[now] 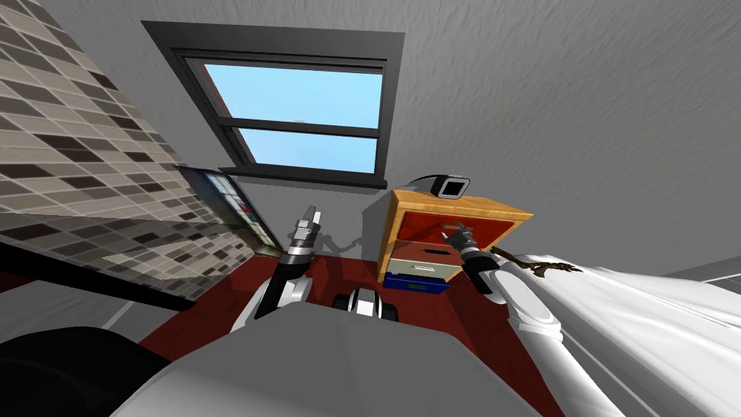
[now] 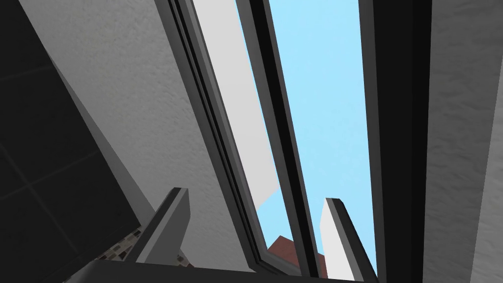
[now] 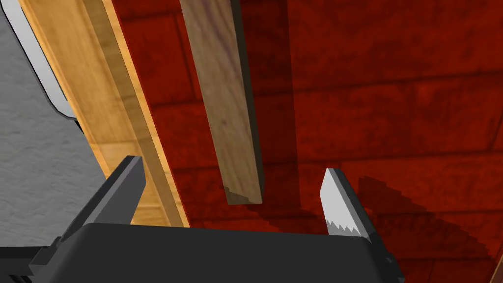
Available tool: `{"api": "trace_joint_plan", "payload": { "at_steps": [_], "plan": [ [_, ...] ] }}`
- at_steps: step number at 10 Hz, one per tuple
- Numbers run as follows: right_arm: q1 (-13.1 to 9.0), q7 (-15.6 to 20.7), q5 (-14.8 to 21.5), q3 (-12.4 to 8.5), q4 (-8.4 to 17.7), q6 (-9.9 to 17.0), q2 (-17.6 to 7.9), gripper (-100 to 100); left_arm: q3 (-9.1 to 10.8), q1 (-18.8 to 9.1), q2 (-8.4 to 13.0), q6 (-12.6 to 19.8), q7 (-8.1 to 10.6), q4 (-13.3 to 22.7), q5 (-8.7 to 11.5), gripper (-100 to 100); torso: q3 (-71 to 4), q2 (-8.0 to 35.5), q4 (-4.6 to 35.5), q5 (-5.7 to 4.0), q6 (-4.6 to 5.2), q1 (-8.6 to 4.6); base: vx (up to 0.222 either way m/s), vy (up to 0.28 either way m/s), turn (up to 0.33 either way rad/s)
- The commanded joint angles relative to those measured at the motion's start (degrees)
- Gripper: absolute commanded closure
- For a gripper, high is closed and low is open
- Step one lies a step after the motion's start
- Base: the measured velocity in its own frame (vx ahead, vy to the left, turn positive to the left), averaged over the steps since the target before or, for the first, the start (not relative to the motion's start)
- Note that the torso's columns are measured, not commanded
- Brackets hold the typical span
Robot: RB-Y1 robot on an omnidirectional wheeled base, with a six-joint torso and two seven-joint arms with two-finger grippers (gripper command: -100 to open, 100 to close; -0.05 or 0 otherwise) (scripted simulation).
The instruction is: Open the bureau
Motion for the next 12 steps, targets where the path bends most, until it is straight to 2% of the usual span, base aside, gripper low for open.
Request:
{"api": "trace_joint_plan", "payload": {
  "at_steps": [1,5,9,10,12],
  "plan": [
    [-0.02,-0.13,-0.06,-0.06,0.05,-0.06,-0.11,100,0.0,0.0,0.0,0.0,0.0,0.0,0.0,0,0.02,0.09,-0.01,-0.03,0.01,-0.07,0.007,0.006,0.0],
    [0.46,-0.82,-0.56,-0.33,-1.18,-0.96,-1.16,100,0.0,-0.03,0.0,0.01,0.0,0.01,0.0,0,0.4,0.64,0.14,-0.06,0.08,0.0,-0.168,0.006,-0.061],
    [1.12,-0.78,-0.66,-0.13,-2.01,-1.7,-1.04,100,0.0,-0.03,0.0,0.0,0.0,0.0,0.0,0,0.18,0.34,0.11,0.03,0.07,0.01,-0.152,-0.01,-0.042],
    [0.63,-2.01,-1.47,-0.61,-1.1,-2.2,-3.22,-100,0.0,-0.03,0.0,0.01,0.0,0.01,0.0,0,0.26,0.44,0.13,0.01,0.09,0.06,-0.082,0.022,-0.024],
    [0.3,-3.36,-2.36,-1.19,-0.42,-2.8,-5.49,-100,0.0,-0.01,0.0,0.0,0.0,0.0,0.0,0,-0.15,-0.22,-0.02,0.09,-0.05,0.18,0.009,0.038,0.021]
  ]
}}
